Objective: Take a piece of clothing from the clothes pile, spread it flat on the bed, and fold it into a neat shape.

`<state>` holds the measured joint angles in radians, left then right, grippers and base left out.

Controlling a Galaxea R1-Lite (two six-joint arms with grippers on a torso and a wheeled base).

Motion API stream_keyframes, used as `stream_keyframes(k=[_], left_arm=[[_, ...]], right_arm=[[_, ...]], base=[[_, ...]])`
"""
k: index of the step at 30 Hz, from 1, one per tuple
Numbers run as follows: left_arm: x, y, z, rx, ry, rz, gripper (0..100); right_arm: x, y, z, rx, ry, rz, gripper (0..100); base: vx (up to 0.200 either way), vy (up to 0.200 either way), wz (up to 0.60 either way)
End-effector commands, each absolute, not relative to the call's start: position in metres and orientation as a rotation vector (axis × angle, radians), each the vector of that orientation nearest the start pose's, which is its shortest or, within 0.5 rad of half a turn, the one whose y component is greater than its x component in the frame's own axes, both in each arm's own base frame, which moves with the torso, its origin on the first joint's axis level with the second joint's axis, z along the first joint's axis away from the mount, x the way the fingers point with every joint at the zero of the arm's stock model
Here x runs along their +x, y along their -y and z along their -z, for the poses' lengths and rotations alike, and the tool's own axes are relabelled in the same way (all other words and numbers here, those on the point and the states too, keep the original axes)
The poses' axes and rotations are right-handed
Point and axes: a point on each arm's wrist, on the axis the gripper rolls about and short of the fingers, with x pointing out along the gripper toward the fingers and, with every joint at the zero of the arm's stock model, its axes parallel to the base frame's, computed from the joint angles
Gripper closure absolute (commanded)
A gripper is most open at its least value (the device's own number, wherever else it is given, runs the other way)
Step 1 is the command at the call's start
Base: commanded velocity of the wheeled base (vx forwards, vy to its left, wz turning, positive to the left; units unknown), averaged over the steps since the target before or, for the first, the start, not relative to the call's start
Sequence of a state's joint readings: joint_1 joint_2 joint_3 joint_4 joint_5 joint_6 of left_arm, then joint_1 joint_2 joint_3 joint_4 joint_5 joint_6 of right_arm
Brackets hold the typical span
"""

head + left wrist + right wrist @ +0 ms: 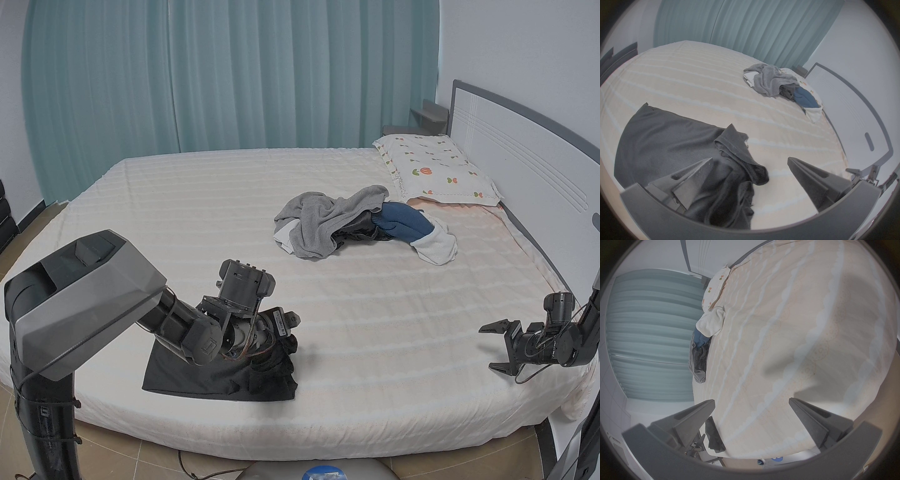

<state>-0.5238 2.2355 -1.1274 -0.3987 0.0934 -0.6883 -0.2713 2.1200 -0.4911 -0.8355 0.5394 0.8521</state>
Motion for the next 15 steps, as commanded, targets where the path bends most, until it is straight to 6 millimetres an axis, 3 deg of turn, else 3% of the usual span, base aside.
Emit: stream_keyframes(k=[1, 7, 9, 13, 15], left_arm=[[0.356, 0.190, -0.064, -0.496, -0.756, 0.156, 0], [0.357, 0.161, -0.060, -0.534, -0.756, 0.100, 0], [0.355, 0.141, -0.052, -0.598, -0.748, 0.098, 0], [0.357, 0.121, -0.046, -0.739, -0.718, 0.080, 0], [0.352, 0.108, -0.039, -0.808, -0.734, 0.066, 0]], right_arm=[[0.284, 0.067, -0.006, 1.121, -0.814, 0.075, 0], [0.284, 0.067, -0.006, 1.120, -0.814, 0.073, 0], [0.284, 0.067, -0.006, 1.120, -0.814, 0.073, 0], [0.284, 0.067, -0.006, 1.119, -0.813, 0.073, 0], [0.284, 0.067, -0.006, 1.120, -0.814, 0.073, 0]], base=[[0.000, 0.000, 0.00], [0.000, 0.000, 0.00], [0.000, 0.000, 0.00], [0.000, 0.000, 0.00], [0.000, 0.200, 0.00]])
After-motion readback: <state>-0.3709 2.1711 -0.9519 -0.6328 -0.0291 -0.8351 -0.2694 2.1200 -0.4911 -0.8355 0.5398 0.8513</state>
